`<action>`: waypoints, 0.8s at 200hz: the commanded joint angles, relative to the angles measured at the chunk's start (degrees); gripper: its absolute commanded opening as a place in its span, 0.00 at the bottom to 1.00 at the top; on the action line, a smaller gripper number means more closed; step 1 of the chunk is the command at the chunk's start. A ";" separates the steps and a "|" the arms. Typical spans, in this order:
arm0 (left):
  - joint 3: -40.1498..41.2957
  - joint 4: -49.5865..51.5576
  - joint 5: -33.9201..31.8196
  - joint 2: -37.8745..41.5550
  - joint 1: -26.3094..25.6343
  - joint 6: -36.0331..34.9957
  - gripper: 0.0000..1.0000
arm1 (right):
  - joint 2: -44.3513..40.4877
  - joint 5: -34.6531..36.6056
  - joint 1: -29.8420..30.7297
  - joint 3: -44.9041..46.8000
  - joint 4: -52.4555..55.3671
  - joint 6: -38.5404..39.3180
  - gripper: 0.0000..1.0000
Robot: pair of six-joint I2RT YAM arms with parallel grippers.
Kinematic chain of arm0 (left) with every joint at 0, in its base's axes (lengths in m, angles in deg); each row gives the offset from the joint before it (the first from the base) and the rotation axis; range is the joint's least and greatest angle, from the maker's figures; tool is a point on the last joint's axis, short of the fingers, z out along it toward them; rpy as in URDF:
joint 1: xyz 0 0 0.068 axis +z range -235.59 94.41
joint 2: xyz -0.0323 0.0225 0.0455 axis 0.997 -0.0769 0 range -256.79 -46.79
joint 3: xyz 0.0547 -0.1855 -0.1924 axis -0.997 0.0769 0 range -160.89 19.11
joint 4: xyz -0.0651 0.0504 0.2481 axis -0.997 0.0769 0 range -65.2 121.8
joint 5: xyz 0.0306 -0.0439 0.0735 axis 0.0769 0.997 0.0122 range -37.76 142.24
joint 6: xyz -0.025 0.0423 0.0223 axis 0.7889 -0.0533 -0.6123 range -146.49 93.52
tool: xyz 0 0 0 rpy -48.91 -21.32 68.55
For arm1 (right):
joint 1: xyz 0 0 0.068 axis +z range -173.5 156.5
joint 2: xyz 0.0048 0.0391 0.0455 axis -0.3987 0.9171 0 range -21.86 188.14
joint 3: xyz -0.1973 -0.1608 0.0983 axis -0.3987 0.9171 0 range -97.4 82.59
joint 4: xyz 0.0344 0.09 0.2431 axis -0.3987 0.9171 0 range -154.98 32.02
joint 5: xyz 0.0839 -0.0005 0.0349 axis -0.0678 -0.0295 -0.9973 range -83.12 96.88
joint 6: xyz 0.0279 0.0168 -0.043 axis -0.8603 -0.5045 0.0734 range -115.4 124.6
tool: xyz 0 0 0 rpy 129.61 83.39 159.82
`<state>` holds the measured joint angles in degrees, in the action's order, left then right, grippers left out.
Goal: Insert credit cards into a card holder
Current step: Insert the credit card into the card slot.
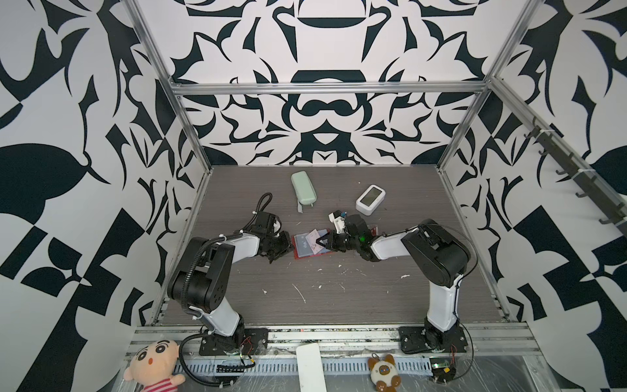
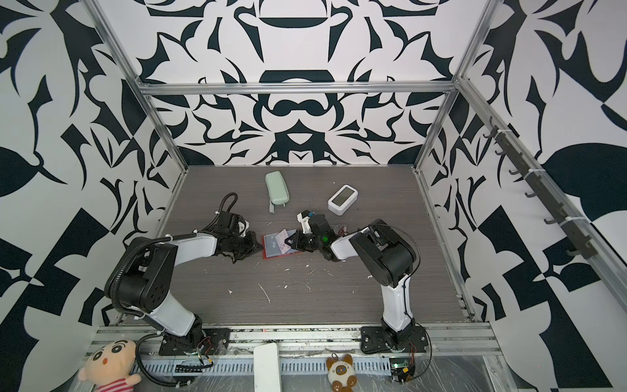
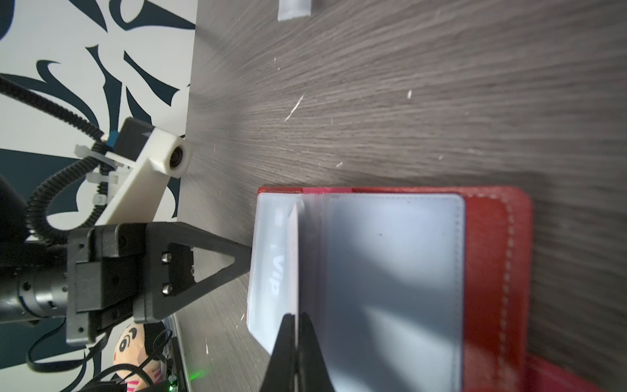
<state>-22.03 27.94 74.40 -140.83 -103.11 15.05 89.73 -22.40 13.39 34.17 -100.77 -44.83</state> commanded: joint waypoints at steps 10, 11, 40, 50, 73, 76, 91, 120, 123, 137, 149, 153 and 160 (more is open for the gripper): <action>1.95 2.31 -0.71 -1.02 -0.01 0.47 0.00 | 0.65 2.38 0.71 1.12 -2.85 -1.19 0.00; 1.99 2.31 -0.71 -1.04 0.01 0.47 0.00 | 0.65 2.42 0.68 1.13 -2.87 -1.24 0.00; 2.05 2.31 -0.63 -1.00 0.00 0.47 0.00 | 0.90 3.39 1.08 1.43 -3.65 -1.63 0.00; 2.04 2.31 -0.62 -1.04 -0.02 0.47 0.00 | 0.98 3.76 1.17 1.45 -3.85 -1.72 0.00; 2.08 2.31 -0.64 -1.19 0.08 0.39 0.00 | 1.17 4.05 1.19 1.45 -3.94 -1.81 0.00; 2.06 2.31 -0.62 -1.19 -0.02 0.38 0.00 | 1.17 4.07 1.18 1.41 -3.89 -1.81 0.00; 2.09 2.31 -0.55 -1.29 0.00 0.36 0.00 | 1.17 4.49 1.17 1.43 -4.07 -1.73 0.00; 2.07 2.31 -0.44 -1.50 0.05 0.38 0.00 | 1.54 4.62 1.17 0.92 -3.98 -1.63 0.00; 2.08 2.31 -0.48 -1.56 -0.04 0.38 0.00 | 1.64 4.66 1.28 0.83 -3.97 -1.63 0.00; 2.05 2.31 -0.37 -1.50 0.01 0.38 0.00 | 1.84 4.53 1.26 0.48 -4.00 -1.63 0.00; 2.11 2.31 -0.36 -1.54 0.04 0.30 0.00 | 1.96 4.58 1.24 0.26 -4.02 -1.74 0.00; 2.11 2.33 -0.36 -1.53 -0.01 0.30 0.00 | 2.03 4.58 1.30 0.34 -4.11 -1.76 0.00; 2.08 2.31 -0.42 -1.52 -0.03 0.30 0.00 | 2.03 4.64 1.26 0.38 -4.37 -1.77 0.00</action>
<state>-21.79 27.35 74.64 -140.83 -103.11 15.32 90.76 -19.38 14.17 35.24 -104.79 -46.54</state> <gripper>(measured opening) 0.047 0.048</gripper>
